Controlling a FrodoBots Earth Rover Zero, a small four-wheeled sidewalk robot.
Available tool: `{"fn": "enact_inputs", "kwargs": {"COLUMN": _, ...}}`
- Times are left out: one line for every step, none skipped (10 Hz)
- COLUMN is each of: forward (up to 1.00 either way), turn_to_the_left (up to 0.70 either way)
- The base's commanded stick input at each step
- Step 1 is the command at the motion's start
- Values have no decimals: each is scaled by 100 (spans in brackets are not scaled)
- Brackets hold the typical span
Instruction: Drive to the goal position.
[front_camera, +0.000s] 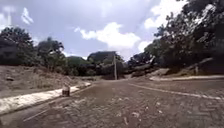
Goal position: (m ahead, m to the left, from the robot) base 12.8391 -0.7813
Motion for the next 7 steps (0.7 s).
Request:
{"fn": "enact_inputs", "kwargs": {"forward": 70, "turn_to_the_left": 0}}
{"fn": "enact_inputs", "kwargs": {"forward": 70, "turn_to_the_left": 0}}
{"fn": "enact_inputs", "kwargs": {"forward": 70, "turn_to_the_left": 0}}
{"fn": "enact_inputs", "kwargs": {"forward": 70, "turn_to_the_left": 0}}
{"fn": "enact_inputs", "kwargs": {"forward": 70, "turn_to_the_left": 0}}
{"fn": "enact_inputs", "kwargs": {"forward": 70, "turn_to_the_left": 0}}
{"fn": "enact_inputs", "kwargs": {"forward": 70, "turn_to_the_left": 0}}
